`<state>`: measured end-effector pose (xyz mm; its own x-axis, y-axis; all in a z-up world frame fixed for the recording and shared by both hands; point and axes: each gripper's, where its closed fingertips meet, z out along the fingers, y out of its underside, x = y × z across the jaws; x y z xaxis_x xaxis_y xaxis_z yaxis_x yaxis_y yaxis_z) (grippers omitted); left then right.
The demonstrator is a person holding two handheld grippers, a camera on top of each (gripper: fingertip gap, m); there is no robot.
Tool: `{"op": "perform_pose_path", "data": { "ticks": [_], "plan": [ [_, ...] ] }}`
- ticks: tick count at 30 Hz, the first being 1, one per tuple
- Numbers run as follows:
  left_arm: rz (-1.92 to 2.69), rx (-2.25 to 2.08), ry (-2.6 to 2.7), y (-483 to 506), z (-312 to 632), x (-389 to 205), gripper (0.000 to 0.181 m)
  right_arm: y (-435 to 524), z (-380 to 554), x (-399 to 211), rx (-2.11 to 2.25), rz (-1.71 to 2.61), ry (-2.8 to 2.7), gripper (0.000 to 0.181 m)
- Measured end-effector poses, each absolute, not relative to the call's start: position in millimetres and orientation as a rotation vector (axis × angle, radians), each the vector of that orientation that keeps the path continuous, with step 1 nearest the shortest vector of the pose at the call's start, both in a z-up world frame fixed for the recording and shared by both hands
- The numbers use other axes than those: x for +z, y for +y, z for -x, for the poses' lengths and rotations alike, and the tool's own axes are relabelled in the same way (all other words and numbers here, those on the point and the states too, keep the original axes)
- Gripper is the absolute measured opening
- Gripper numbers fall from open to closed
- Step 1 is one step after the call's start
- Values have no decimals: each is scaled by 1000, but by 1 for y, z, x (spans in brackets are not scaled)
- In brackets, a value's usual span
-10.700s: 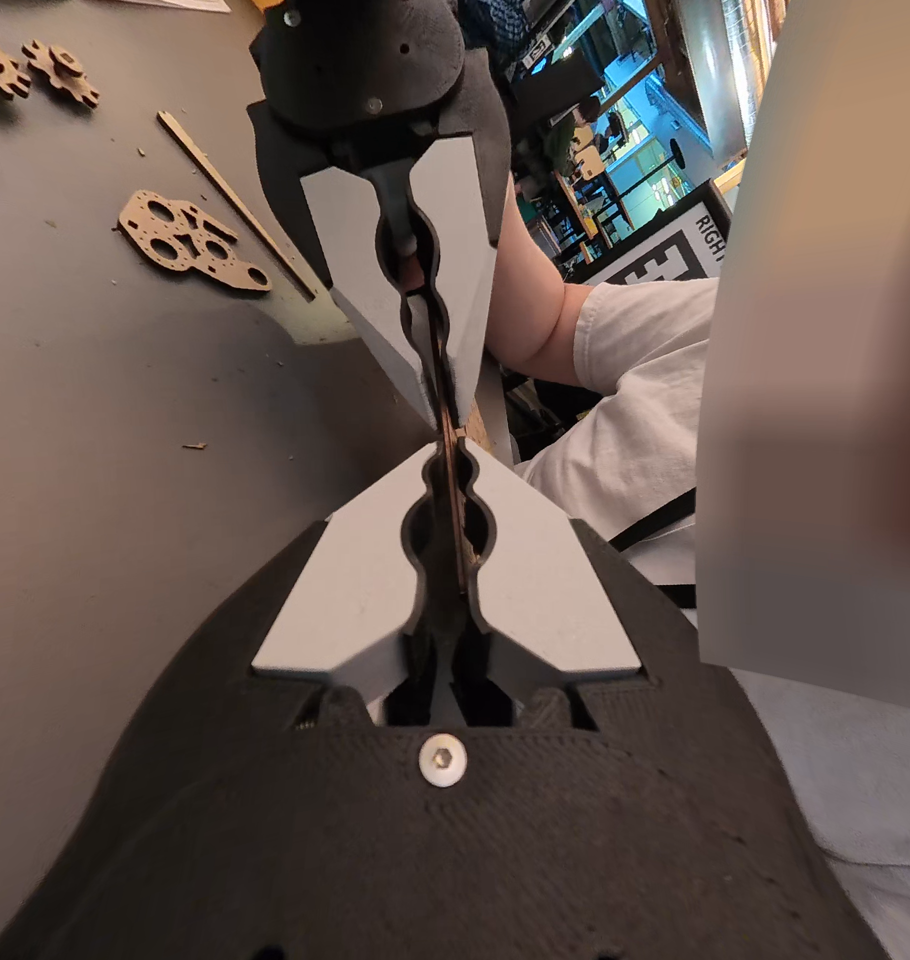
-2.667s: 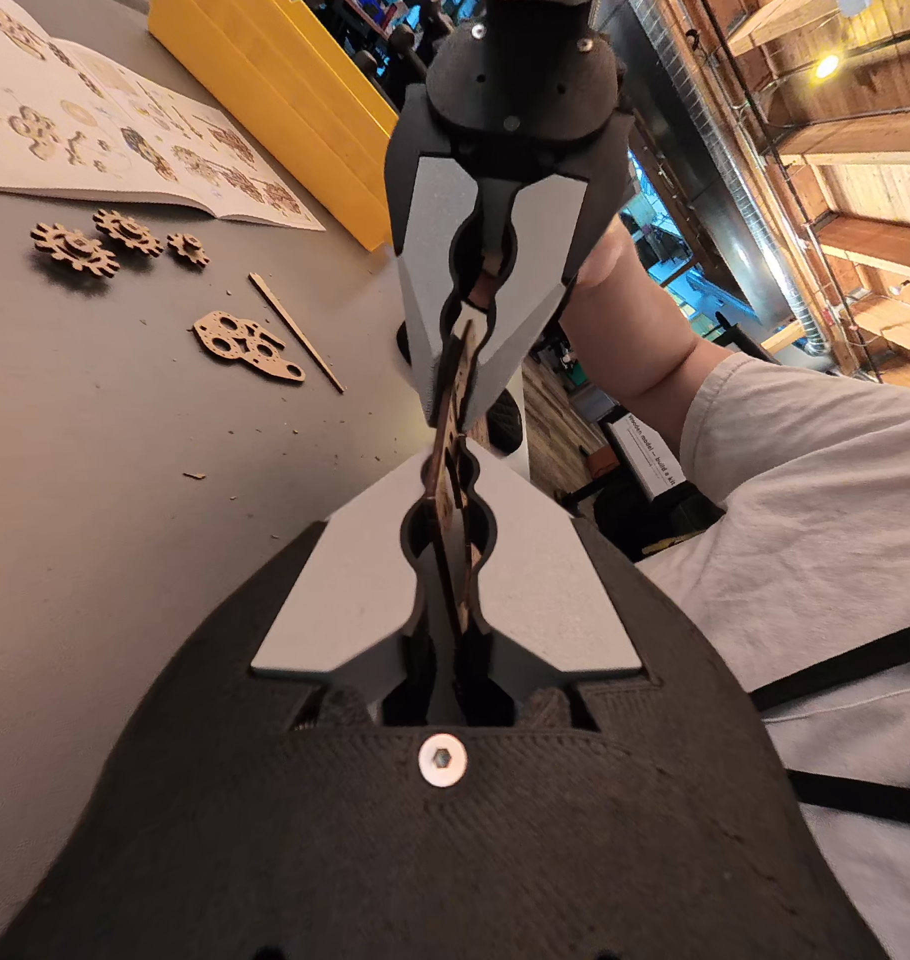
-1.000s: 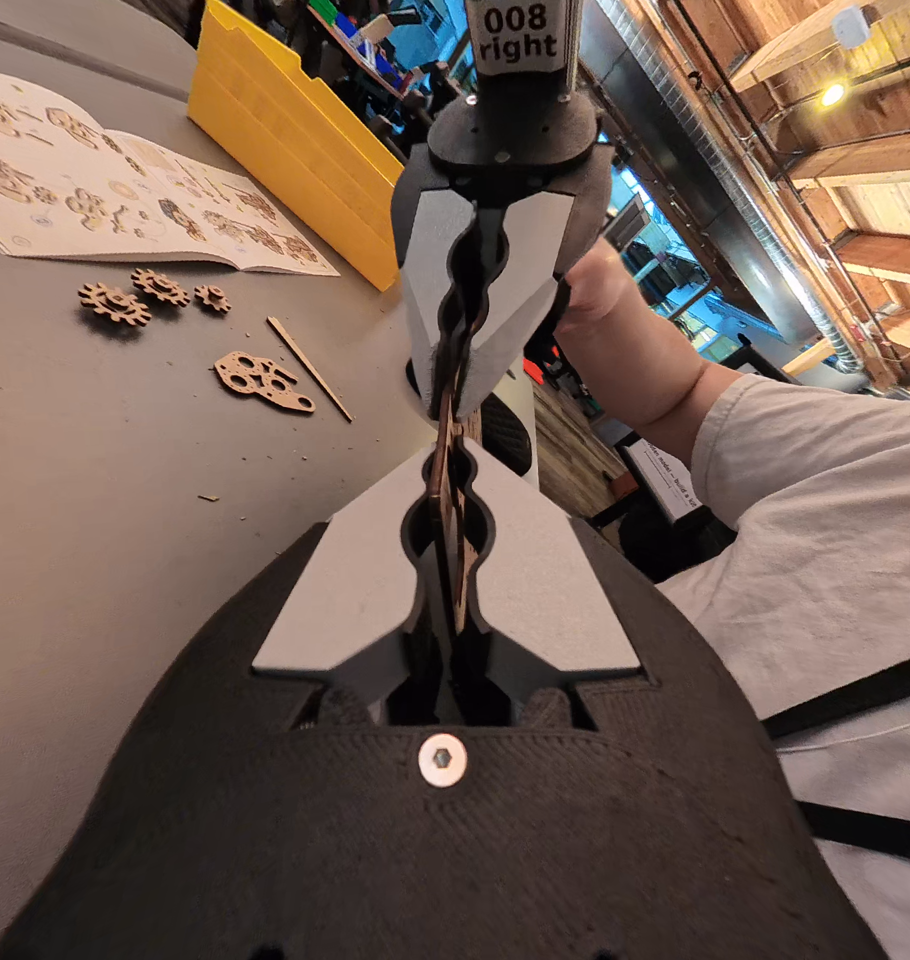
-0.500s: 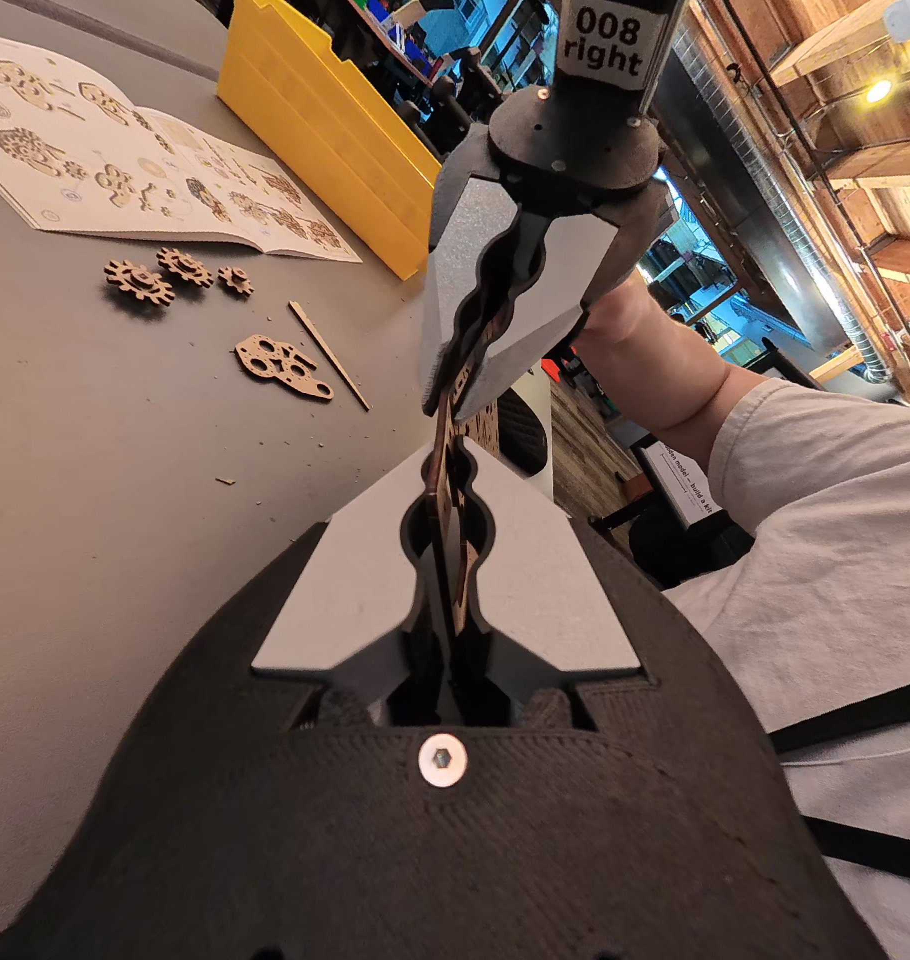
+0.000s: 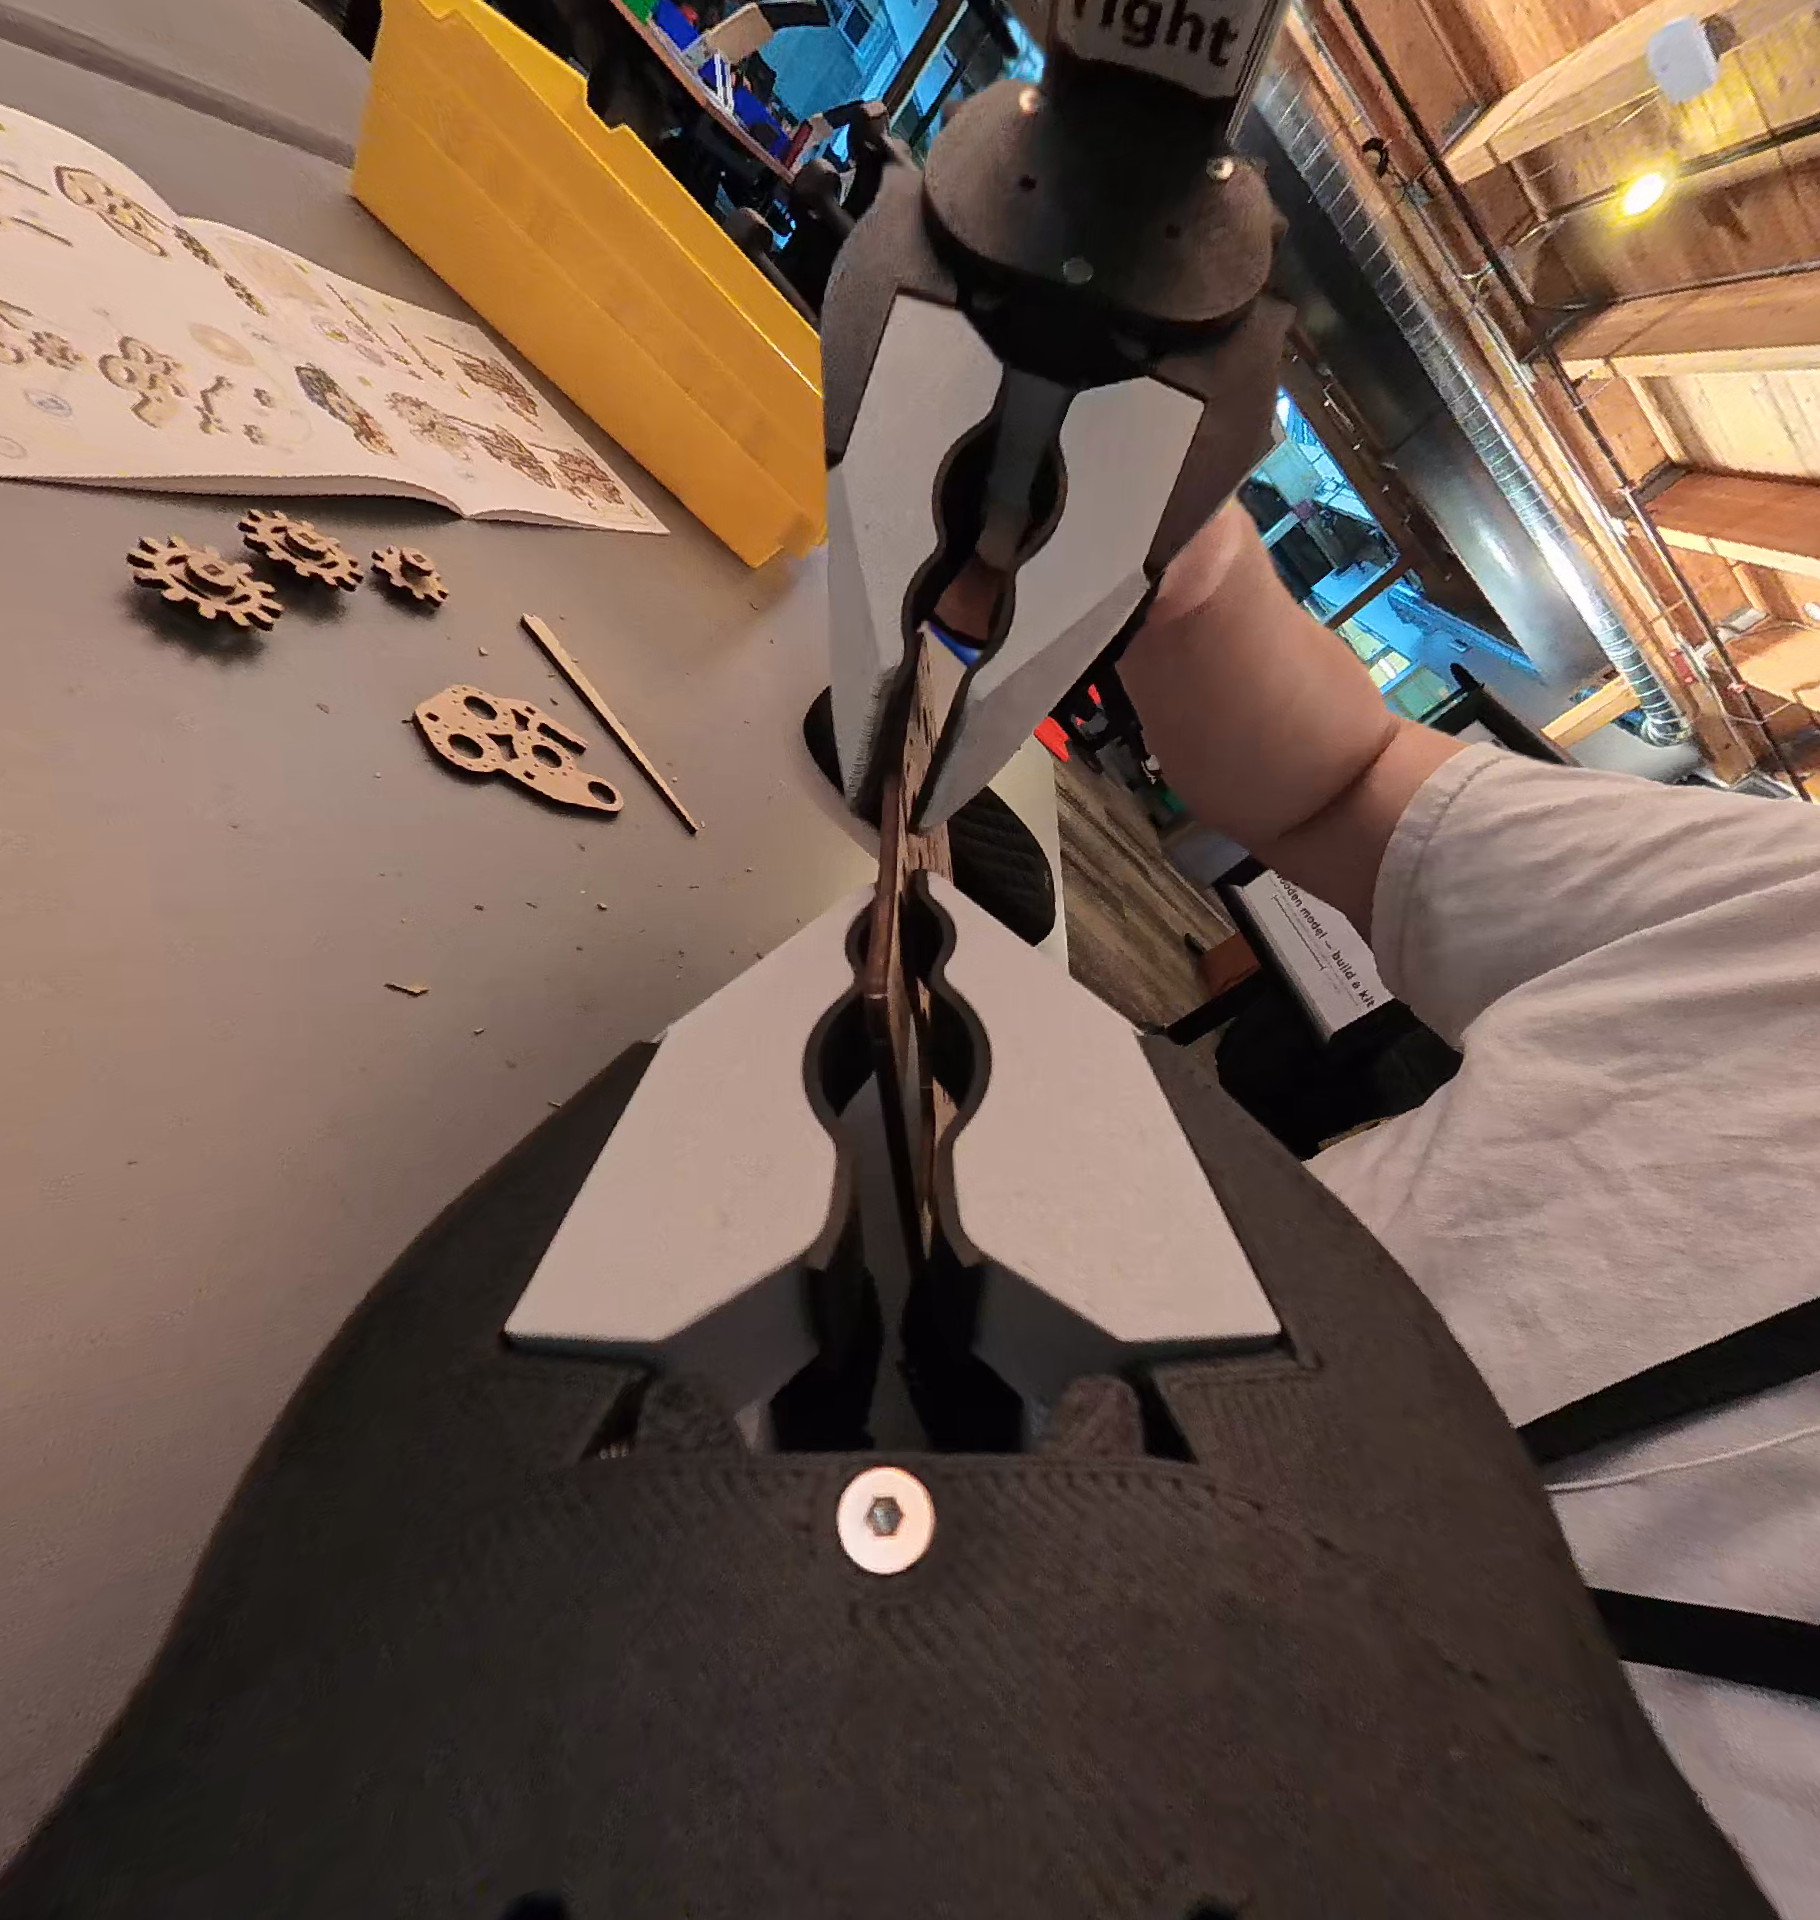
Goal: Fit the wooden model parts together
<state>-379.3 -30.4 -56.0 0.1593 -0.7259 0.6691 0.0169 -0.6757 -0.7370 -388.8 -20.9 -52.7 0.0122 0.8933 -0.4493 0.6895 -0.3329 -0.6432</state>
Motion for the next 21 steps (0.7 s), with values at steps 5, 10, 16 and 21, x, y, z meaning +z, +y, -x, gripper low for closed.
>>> {"op": "perform_pose_path", "data": {
  "ticks": [5, 10, 16, 21],
  "plan": [
    [1836, -1562, 683, -31, 380, -56, 2, -22, 389, -54, 1178, 2122, -1722, 6],
    [1837, -1545, 684, -30, 381, -56, 2, -20, 390, -54, 1248, 2258, -1680, 5],
    [1857, -1545, 687, -32, 381, -57, 2, -23, 389, -56, 1217, 2312, -1700, 4],
    [1850, -1482, 667, -29, 381, -55, 1, -19, 390, -55, 1179, 2316, -1631, 5]
  ]
}}
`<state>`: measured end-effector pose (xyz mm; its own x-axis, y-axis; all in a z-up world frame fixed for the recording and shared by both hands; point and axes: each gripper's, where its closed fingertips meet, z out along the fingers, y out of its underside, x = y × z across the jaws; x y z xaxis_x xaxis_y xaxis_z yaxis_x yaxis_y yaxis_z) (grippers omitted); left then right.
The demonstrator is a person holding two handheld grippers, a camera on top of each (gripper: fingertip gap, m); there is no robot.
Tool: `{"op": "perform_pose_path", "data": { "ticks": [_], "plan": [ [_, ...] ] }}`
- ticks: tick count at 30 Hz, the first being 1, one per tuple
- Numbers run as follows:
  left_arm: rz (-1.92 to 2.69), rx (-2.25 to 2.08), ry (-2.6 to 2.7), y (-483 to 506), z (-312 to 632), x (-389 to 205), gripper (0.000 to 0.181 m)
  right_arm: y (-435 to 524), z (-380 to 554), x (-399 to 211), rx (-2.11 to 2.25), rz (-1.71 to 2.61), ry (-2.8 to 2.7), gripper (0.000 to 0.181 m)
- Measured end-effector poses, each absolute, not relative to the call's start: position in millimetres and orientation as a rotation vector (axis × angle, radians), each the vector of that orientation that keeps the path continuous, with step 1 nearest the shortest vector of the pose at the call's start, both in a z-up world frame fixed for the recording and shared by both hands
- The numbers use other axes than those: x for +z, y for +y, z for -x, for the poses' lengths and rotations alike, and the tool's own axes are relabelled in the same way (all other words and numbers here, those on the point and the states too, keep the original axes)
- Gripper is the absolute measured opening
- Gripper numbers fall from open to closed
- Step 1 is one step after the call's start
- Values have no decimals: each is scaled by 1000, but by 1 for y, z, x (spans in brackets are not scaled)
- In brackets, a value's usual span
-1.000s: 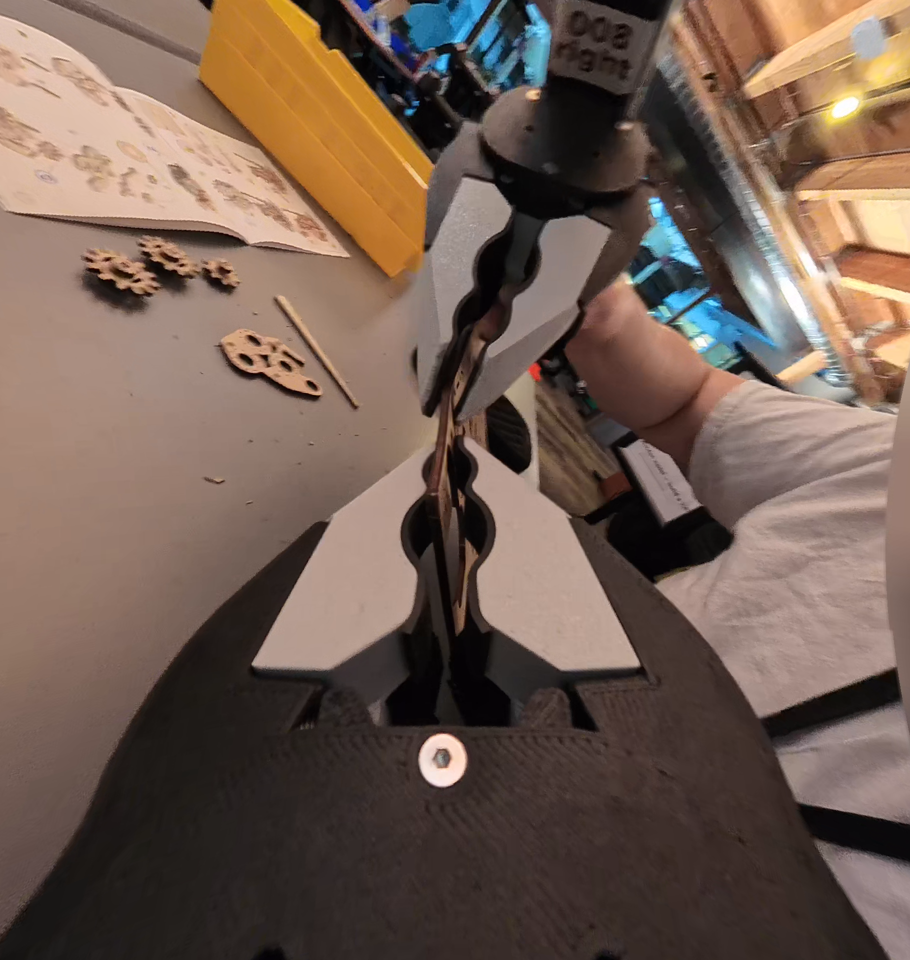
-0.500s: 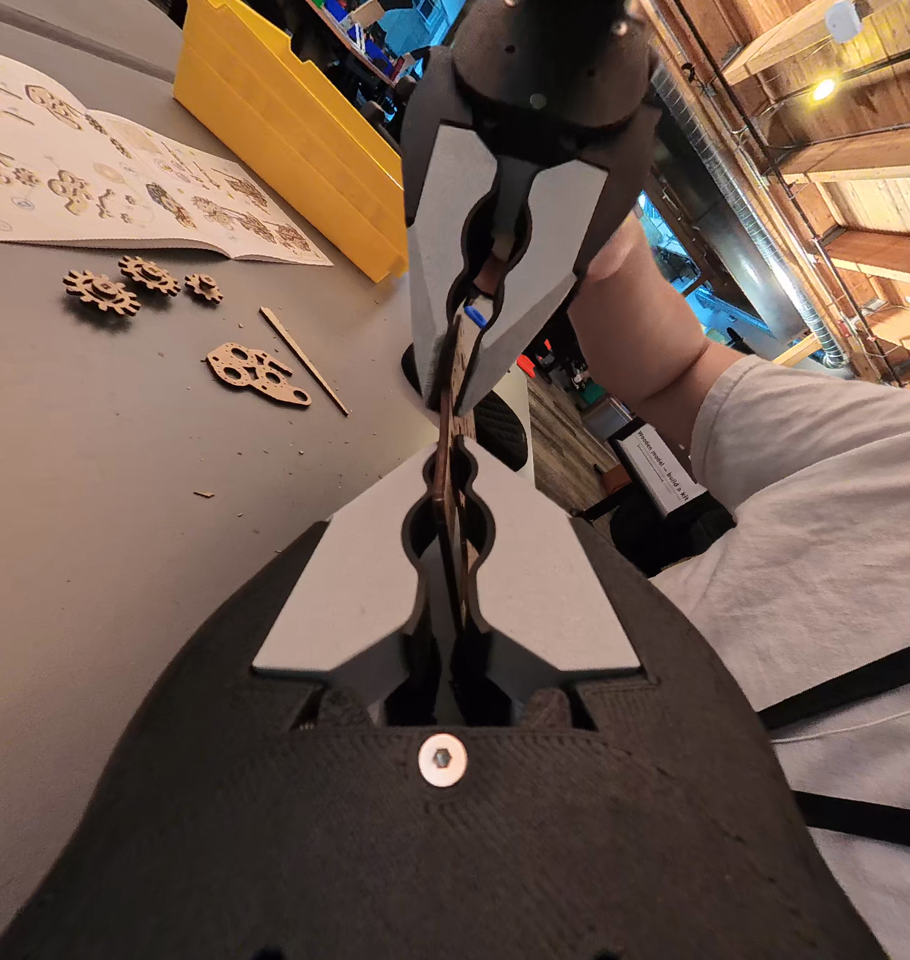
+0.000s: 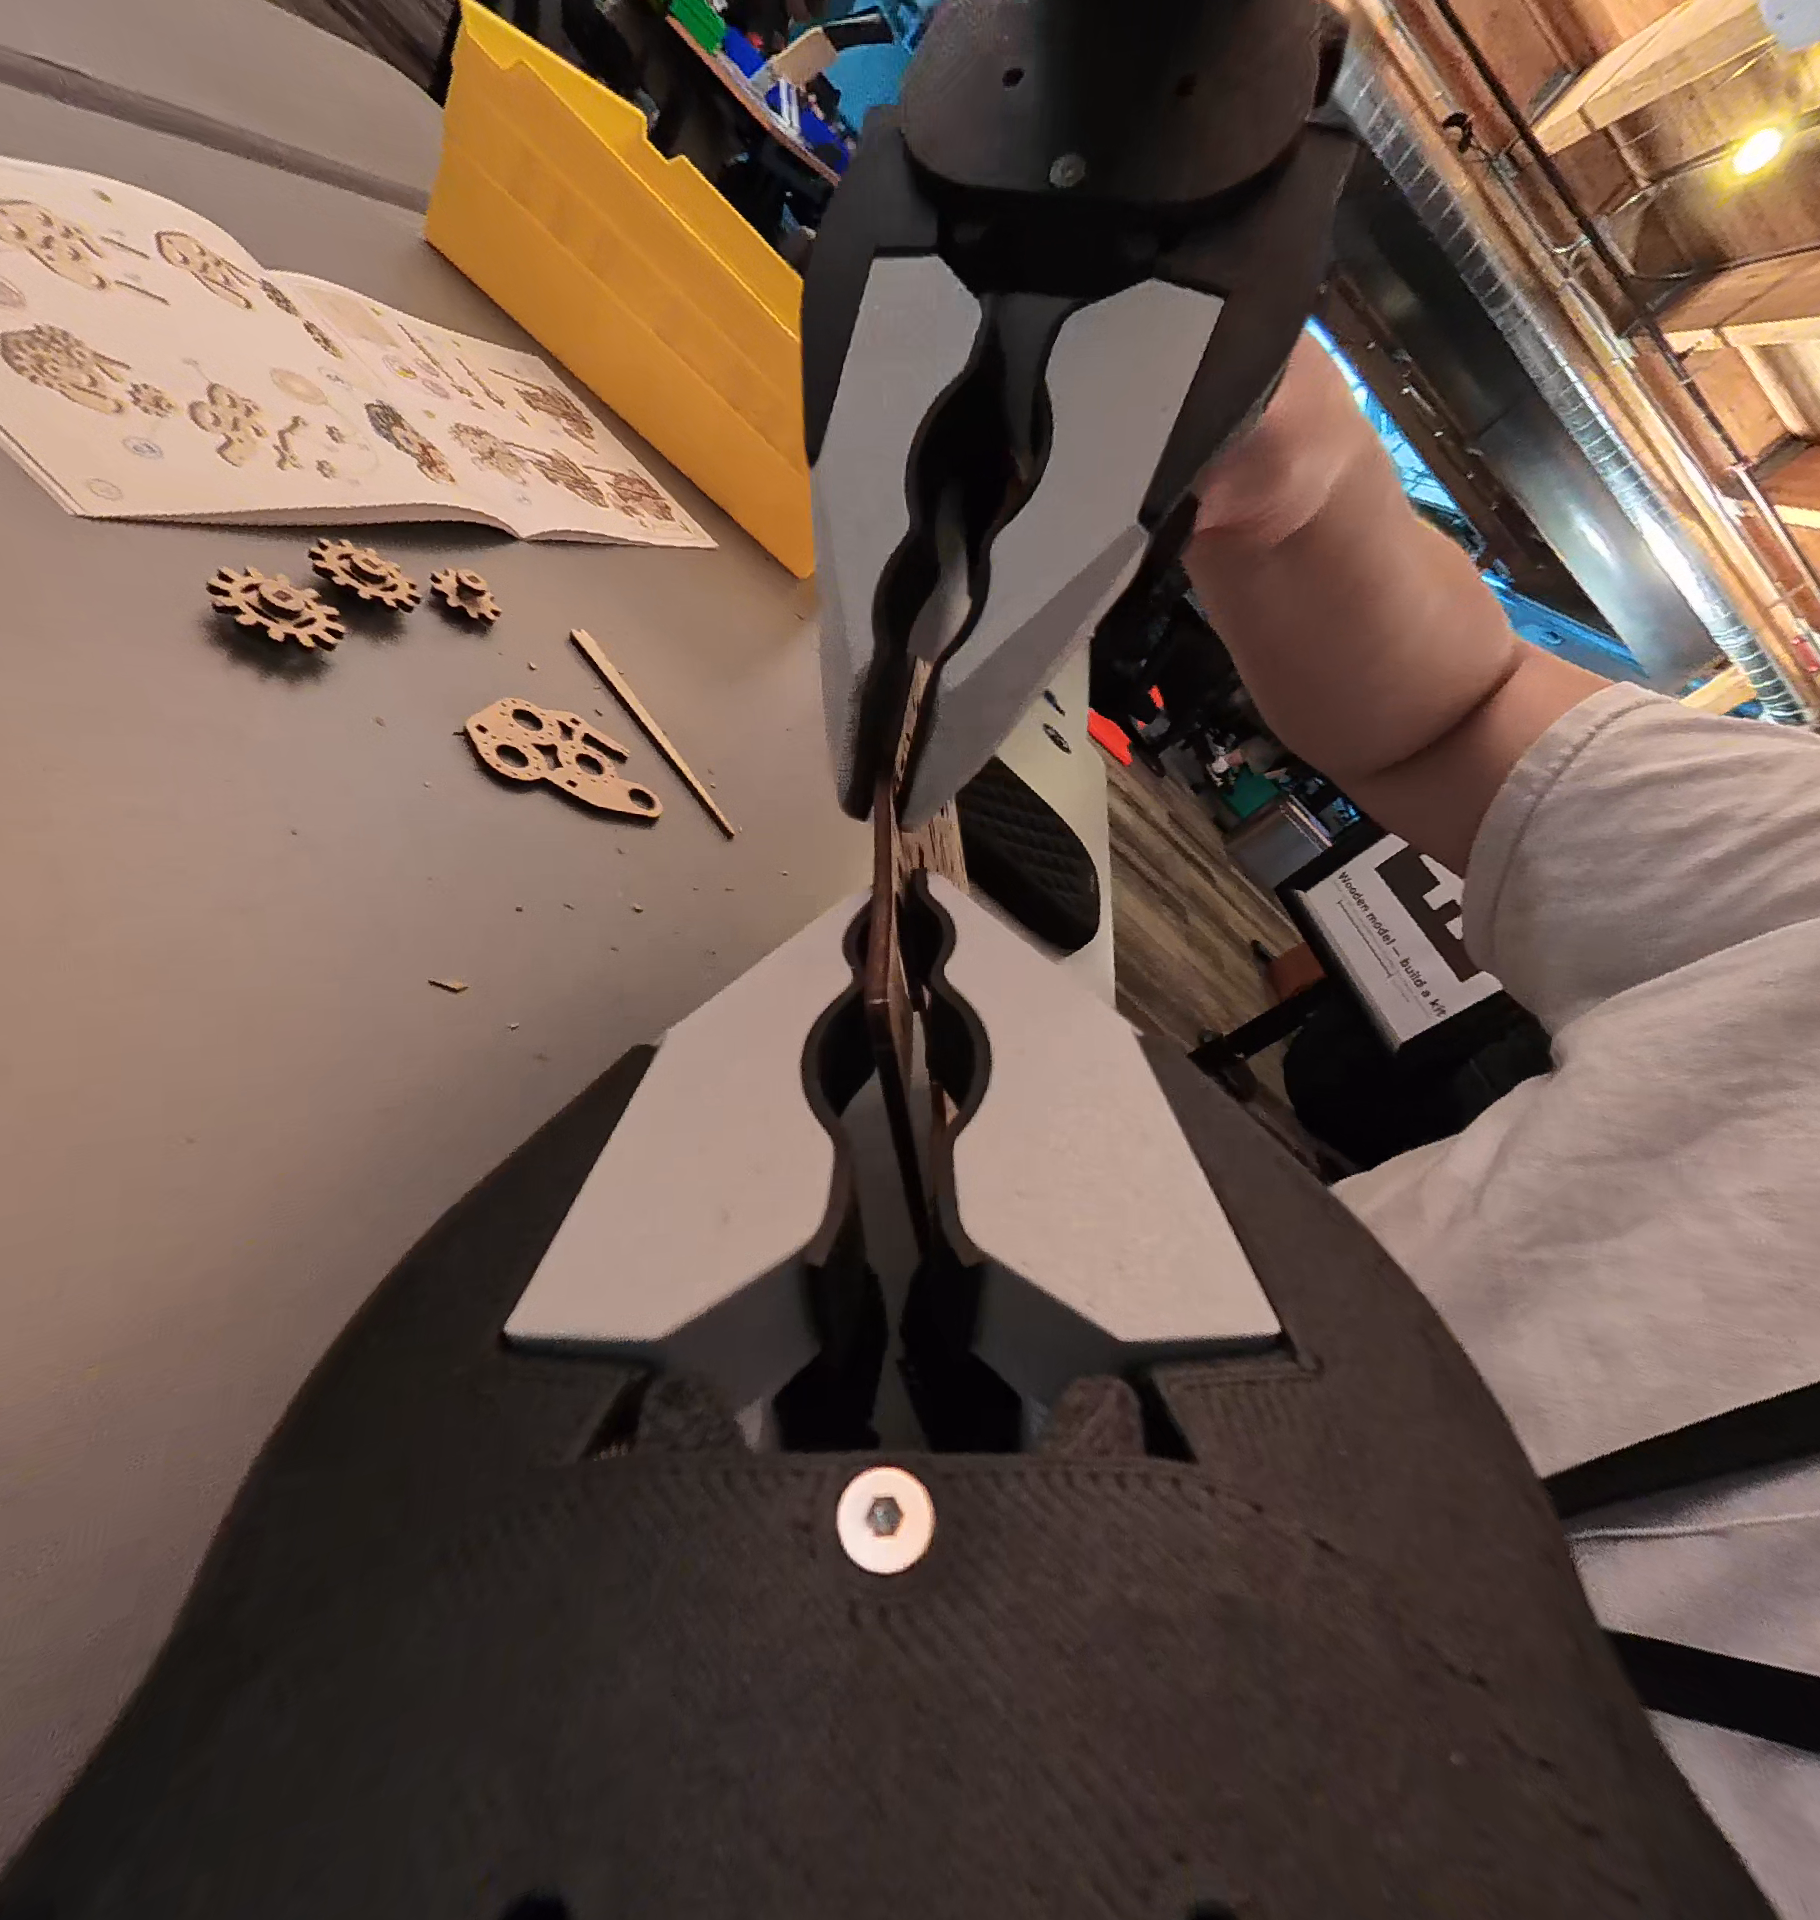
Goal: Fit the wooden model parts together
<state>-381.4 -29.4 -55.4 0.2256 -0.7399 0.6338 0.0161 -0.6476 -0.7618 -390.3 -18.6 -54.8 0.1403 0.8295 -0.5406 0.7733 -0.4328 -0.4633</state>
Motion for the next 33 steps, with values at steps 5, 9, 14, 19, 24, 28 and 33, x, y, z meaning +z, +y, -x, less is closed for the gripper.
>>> {"op": "perform_pose_path", "data": {
  "ticks": [5, 9, 14, 19, 24, 28, 33],
  "plan": [
    [1891, -1442, 672, -29, 379, -64, 1, -16, 388, -64, 1093, 2324, -1605, 6],
    [1912, -1416, 675, -27, 380, -67, 2, -15, 389, -68, 1024, 2321, -1604, 7],
    [1890, -1474, 663, -27, 380, -64, 2, -15, 389, -63, 1089, 2253, -1637, 7],
    [1861, -1506, 670, -27, 380, -61, 2, -17, 391, -61, 1158, 2207, -1644, 10],
    [1875, -1512, 658, -27, 380, -63, 2, -17, 392, -64, 1152, 2217, -1646, 10],
    [1890, -1526, 659, -28, 380, -64, 0, -18, 392, -66, 1056, 2085, -1750, 10],
    [1896, -1541, 659, -30, 379, -64, 1, -21, 391, -66, 1022, 1952, -1805, 10]
  ]
}}
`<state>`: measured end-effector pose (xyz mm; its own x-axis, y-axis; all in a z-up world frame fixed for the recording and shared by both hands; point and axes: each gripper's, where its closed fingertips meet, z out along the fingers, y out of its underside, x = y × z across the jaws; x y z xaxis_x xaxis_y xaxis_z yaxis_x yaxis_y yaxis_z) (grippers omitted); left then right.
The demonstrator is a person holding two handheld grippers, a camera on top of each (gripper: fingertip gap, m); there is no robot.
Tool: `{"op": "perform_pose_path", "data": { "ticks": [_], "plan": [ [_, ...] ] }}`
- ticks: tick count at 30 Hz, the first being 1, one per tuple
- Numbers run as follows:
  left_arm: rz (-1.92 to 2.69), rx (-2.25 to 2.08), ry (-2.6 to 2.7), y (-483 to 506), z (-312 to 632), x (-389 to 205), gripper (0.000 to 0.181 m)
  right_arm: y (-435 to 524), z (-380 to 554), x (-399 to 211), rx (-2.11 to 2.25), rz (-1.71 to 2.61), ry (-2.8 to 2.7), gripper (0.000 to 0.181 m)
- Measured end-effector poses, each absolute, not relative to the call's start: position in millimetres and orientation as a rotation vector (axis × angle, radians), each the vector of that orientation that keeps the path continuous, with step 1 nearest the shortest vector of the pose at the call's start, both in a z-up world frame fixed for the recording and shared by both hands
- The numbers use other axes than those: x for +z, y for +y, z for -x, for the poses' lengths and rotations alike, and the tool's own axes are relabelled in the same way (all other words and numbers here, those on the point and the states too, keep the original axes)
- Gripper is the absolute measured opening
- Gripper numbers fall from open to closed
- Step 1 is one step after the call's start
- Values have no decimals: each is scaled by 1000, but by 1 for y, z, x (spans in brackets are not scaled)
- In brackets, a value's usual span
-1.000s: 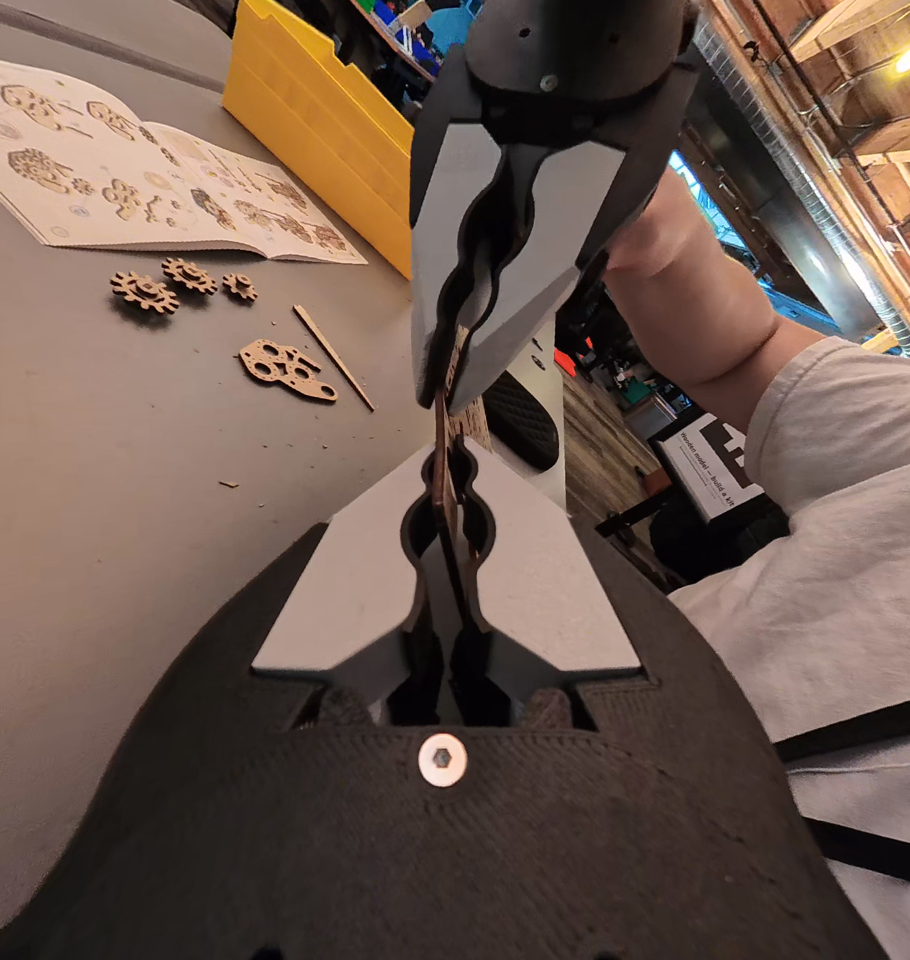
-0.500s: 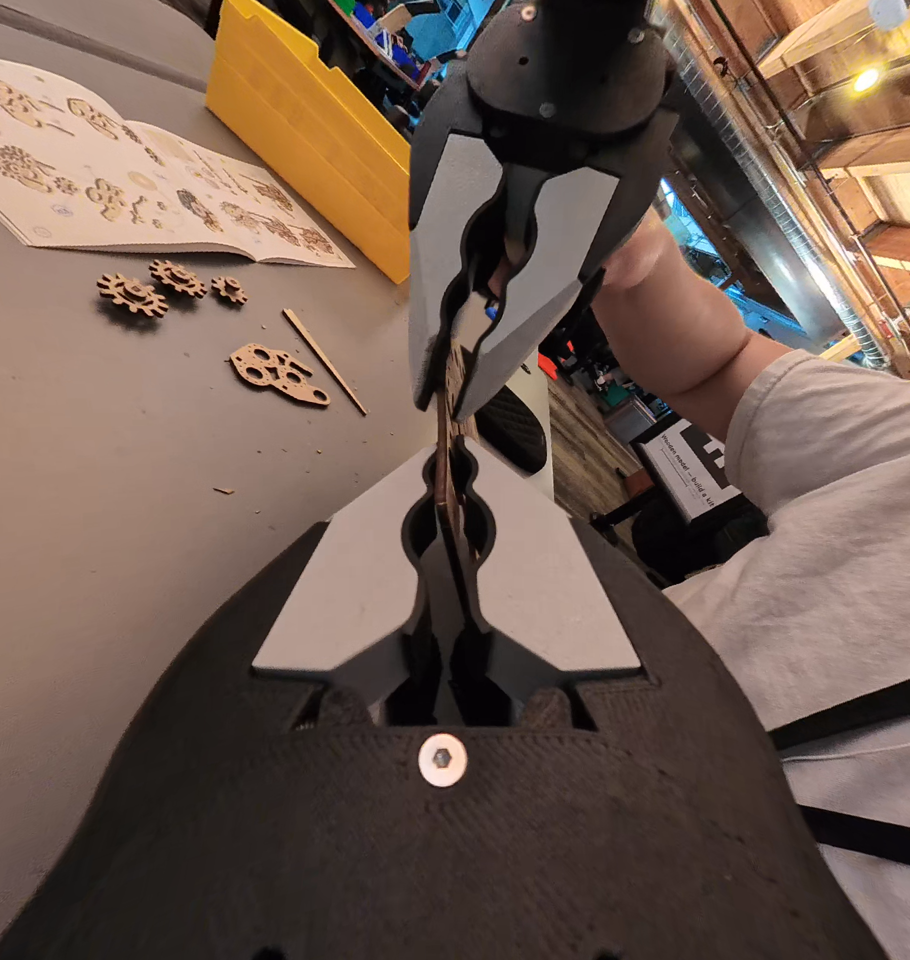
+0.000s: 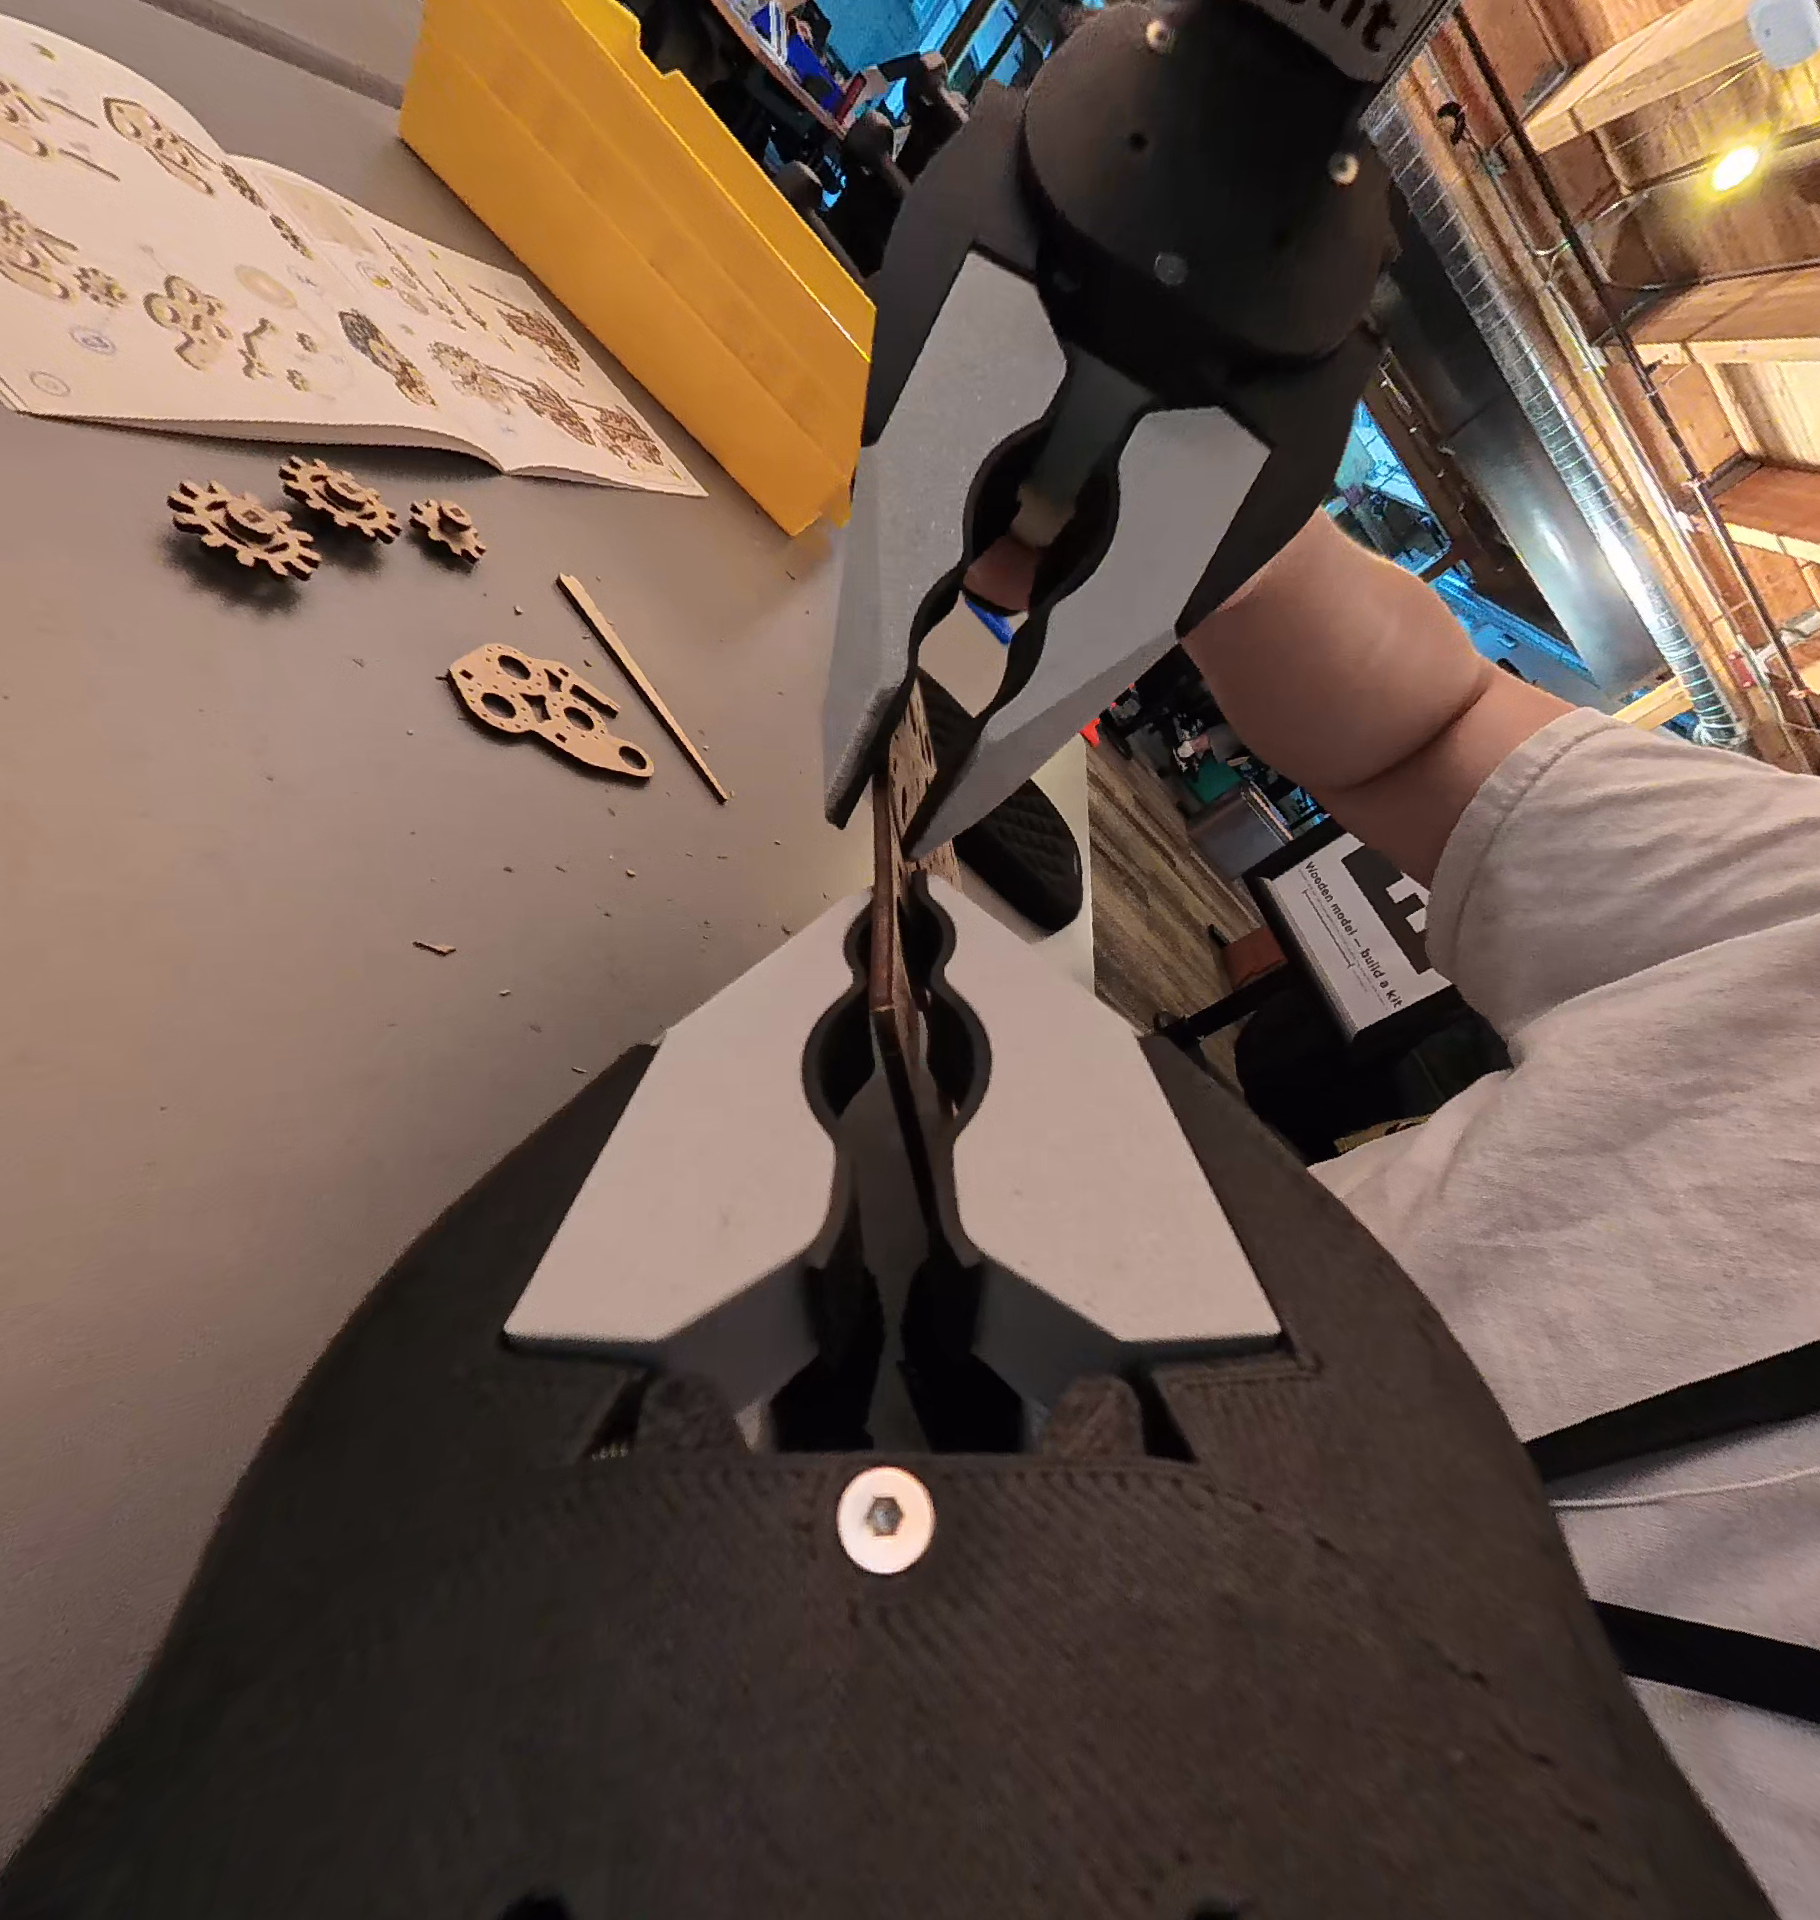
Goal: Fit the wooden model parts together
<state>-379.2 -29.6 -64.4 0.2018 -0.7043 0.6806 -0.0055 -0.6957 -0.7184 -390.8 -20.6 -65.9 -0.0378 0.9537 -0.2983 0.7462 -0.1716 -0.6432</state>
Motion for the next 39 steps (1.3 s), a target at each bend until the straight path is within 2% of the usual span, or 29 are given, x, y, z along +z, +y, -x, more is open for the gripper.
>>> {"op": "perform_pose_path", "data": {
  "ticks": [9, 13, 15, 18, 29, 35, 38, 39],
  "plan": [
    [1957, -1407, 639, -23, 380, -73, 0, -14, 391, -76, 906, 1936, -1732, 11],
    [1863, -1594, 627, -28, 378, -59, 2, -17, 388, -58, 1207, 1962, -1633, 9],
    [1861, -1540, 652, -27, 379, -61, 2, -17, 383, -45, 1242, 1894, -1639, 21],
    [1825, -1567, 644, -26, 384, -54, 1, -8, 367, -40, 1177, 1909, -1653, 23],
    [1792, -1569, 691, -30, 382, -51, 1, -16, 355, -53, 1179, 2018, -1735, 8],
    [1676, -1445, 845, -21, 381, -25, 36, -23, 362, -49, 1147, 1962, -1775, 7],
    [1810, -1424, 1067, -31, 366, -39, 56, -25, 367, -44, 1120, 1910, -1804, 7],
    [1866, -1433, 1124, -34, 361, -46, 50, -27, 368, -40, 1117, 1888, -1810, 6]
  ]
}}
